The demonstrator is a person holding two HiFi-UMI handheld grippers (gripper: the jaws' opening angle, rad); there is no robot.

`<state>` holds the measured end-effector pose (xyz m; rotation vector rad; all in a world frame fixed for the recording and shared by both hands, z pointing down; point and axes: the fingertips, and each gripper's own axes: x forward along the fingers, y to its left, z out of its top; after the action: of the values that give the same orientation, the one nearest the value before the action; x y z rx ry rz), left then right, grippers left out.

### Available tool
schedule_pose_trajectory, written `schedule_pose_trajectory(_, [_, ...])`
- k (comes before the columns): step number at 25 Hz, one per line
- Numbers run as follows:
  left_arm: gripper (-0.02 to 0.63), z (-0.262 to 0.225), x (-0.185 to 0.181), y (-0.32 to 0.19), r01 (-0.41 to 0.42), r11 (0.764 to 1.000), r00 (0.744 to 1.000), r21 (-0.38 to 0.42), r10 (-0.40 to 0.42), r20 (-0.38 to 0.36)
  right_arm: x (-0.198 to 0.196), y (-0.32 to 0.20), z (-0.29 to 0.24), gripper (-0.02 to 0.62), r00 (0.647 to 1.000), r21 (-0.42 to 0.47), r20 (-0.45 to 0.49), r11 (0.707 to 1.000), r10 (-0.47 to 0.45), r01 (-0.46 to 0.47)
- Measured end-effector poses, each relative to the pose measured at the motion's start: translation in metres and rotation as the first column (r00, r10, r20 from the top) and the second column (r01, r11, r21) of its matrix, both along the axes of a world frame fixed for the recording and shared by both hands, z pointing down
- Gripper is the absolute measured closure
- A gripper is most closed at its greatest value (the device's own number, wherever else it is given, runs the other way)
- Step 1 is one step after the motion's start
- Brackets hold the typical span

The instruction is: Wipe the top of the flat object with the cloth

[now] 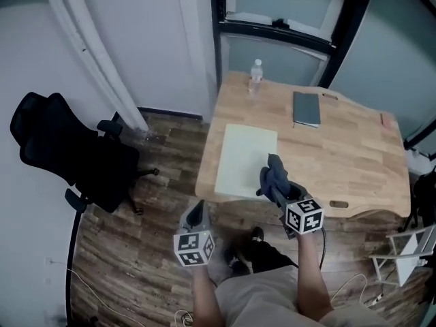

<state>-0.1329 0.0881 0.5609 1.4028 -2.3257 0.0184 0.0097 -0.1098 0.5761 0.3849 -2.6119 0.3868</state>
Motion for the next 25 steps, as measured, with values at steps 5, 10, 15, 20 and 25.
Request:
schedule_pose_trajectory(5, [0.597, -0.003, -0.025, -0.040, -0.041, 0.999, 0.999, -0.002, 0.041, 0.017, -0.025, -0.036, -0.004, 0.451, 0.998, -0.009, 0.033, 0.999, 0.048, -0.048])
schedule_pose_trajectory(10, [0.597, -0.012, -0.055, -0.091, -0.085, 0.996, 0.996, -0.023, 0.086, 0.035, -0.078, -0.087, -0.019, 0.451, 0.995, -0.018, 0.084, 0.998, 0.055, -0.054])
schedule_pose_trajectory(15, [0.597, -0.014, -0.082, -0.141, -0.109, 0.992, 0.992, -0.059, 0.113, 0.061, -0.136, -0.123, -0.022, 0.451, 0.996, -0.018, 0.088, 1.000, 0.019, -0.018])
schedule_pose_trajectory(20, [0.597, 0.047, -0.084, -0.177, -0.133, 0.981, 0.991, -0.141, 0.134, -0.004, -0.170, -0.132, 0.016, 0.451, 0.999, 0.019, 0.002, 0.998, -0.054, 0.054])
schedule_pose_trajectory(25, [0.597, 0.105, -0.064, -0.201, -0.207, 0.952, 0.978, -0.224, 0.195, -0.075, -0.185, -0.141, 0.049, 0.451, 0.997, 0.000, -0.049, 0.999, -0.052, 0.052])
